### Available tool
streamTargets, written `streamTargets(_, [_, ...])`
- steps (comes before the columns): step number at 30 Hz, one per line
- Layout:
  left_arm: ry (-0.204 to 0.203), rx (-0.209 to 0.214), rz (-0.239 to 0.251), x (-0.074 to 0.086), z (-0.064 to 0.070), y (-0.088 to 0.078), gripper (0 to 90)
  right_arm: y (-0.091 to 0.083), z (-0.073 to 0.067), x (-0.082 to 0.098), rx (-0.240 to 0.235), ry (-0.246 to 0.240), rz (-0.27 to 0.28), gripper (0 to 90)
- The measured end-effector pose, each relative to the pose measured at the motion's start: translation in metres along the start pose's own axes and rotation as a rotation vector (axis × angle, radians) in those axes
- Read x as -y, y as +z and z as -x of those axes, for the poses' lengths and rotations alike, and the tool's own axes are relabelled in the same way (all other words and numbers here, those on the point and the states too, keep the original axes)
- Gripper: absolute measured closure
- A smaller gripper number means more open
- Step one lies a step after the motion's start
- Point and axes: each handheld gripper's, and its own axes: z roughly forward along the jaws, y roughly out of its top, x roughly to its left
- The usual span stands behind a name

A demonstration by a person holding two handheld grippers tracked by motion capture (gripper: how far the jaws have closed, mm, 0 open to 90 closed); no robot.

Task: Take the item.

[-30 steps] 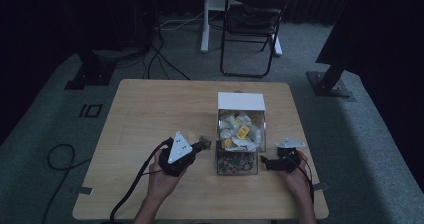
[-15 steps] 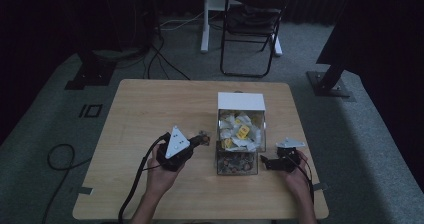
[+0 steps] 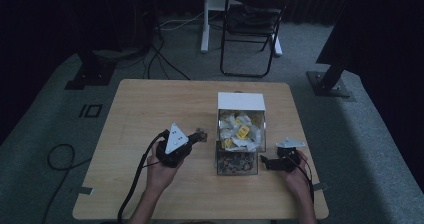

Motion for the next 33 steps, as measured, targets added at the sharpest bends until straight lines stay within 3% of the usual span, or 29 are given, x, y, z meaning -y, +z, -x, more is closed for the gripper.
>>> streamTargets(33, [-0.038, -0.048, -0.005, -0.002, -0.028, 0.008, 90.0, 0.000, 0.000, 0.000, 0.000, 0.000, 0.000, 12.0])
